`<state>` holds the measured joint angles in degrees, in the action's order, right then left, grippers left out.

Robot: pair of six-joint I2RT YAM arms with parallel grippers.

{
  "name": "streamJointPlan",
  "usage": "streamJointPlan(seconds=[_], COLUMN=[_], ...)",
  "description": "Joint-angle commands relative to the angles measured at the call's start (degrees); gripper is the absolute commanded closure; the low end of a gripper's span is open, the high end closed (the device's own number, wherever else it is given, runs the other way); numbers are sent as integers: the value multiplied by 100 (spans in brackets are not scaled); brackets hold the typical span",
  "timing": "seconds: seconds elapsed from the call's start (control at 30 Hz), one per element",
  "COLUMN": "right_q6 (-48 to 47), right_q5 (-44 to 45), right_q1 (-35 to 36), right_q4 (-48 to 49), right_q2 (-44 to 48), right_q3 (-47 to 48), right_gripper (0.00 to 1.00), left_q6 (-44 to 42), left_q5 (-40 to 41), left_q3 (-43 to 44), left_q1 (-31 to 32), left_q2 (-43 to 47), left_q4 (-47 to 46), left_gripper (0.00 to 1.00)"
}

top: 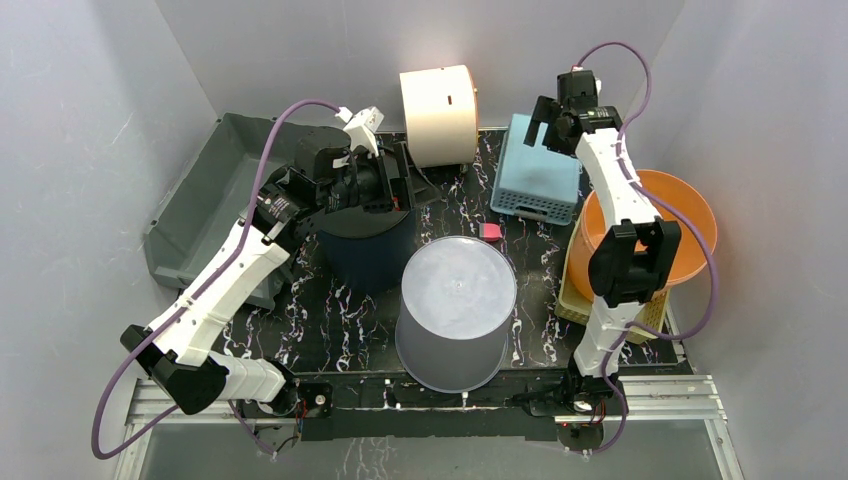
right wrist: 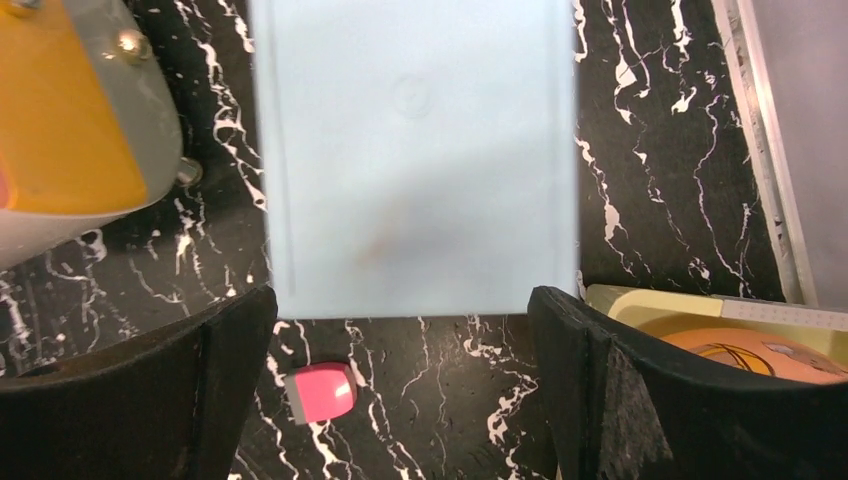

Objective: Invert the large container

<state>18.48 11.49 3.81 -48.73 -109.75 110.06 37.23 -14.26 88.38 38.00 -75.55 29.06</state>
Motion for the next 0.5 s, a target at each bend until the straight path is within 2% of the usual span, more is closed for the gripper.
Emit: streamJointPlan(seconds=[0.0,0.1,0.2,0.33,0.4,0.43,0.47], right_q6=[-23,-53,-111,-76,-168,-180,-164], right_q5=[-60,-43,-126,41,682,1257,1369], right_q1=[7,8,6,10,12,6,6], right_q4=[-336,-674,-826,-750,-892,-935,-861], right_q2=[361,659,1466,2898,3682,4122,4498], right_q3=[652,914,632,-355,-926,-1561,-2228], right_gripper=[2,2,2,2,2,2,2], left_q6=[26,30,40,96,91,70,43], left_q5=[-156,-155,-195,-305,-392,-366,-326], left_q3=[-3,-42,-136,-334,-334,-360,-394], left_q1=[-20,-21,-21,-21,-12,-11,-12], left_q2=[64,87,97,74,30,63,87], left_q4=[-155,-176,-275,-445,-462,-475,-469], left_gripper=[6,6,6,6,7,7,6])
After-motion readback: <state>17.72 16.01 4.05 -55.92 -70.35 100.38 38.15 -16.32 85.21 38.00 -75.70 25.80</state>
